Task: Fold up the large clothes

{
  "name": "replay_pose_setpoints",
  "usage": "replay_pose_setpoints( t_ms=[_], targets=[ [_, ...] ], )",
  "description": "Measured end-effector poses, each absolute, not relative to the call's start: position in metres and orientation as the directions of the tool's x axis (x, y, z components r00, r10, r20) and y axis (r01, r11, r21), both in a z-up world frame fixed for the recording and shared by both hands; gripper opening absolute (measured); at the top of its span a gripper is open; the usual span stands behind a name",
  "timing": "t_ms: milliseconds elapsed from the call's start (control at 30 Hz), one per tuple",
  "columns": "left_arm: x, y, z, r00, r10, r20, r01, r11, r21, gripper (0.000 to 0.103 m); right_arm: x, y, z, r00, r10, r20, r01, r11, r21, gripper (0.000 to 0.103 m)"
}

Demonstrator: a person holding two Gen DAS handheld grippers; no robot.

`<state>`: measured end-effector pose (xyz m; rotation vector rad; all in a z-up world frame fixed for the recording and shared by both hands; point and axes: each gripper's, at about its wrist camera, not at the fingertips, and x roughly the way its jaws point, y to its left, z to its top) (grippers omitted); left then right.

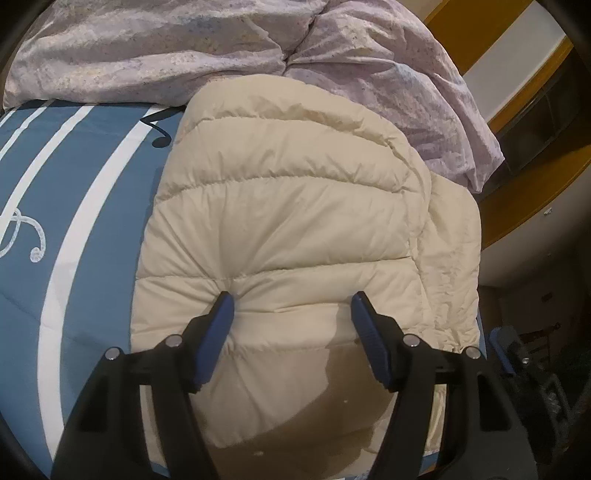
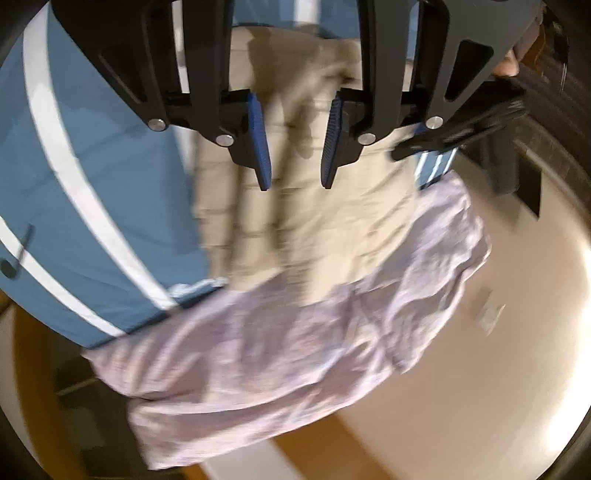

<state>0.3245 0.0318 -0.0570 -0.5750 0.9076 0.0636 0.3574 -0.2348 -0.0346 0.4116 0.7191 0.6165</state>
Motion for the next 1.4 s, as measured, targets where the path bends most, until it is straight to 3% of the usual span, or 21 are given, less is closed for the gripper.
replay_pose_setpoints(
  t_ms=[233, 367, 533, 1133, 1400],
  targets=[
    [0.325, 0.028, -0.06, 0.623, -0.192, -0.758, -0.279, 0.851, -0.445, 0.066, 0.356, -0.192, -0.042, 0.531, 0.674, -0.514, -0.443, 0.738, 0.509, 0.019],
    [0.326, 0.03, -0.06, 0.625, -0.204, -0.754, -0.267, 0.851, -0.452, 0.066, 0.362, -0.187, -0.06, 0.537, 0.613, -0.58, -0.409, 0.79, 0.456, 0.017],
    [0.323, 0.036, -0.058, 0.636, -0.245, -0.731, -0.247, 0.834, -0.494, 0.067, 0.377, -0.197, -0.092, 0.529, 0.556, -0.642, -0.345, 0.831, 0.435, 0.008],
    [0.319, 0.025, -0.047, 0.655, -0.227, -0.721, -0.162, 0.89, -0.427, 0.067, 0.399, -0.222, -0.131, 0.478, 0.599, -0.642, -0.256, 0.795, 0.55, 0.0],
    [0.318, 0.026, -0.04, 0.652, -0.173, -0.738, -0.165, 0.918, -0.36, 0.068, 0.387, -0.215, -0.096, 0.538, 0.511, -0.67, -0.272, 0.858, 0.436, 0.002]
  ],
)
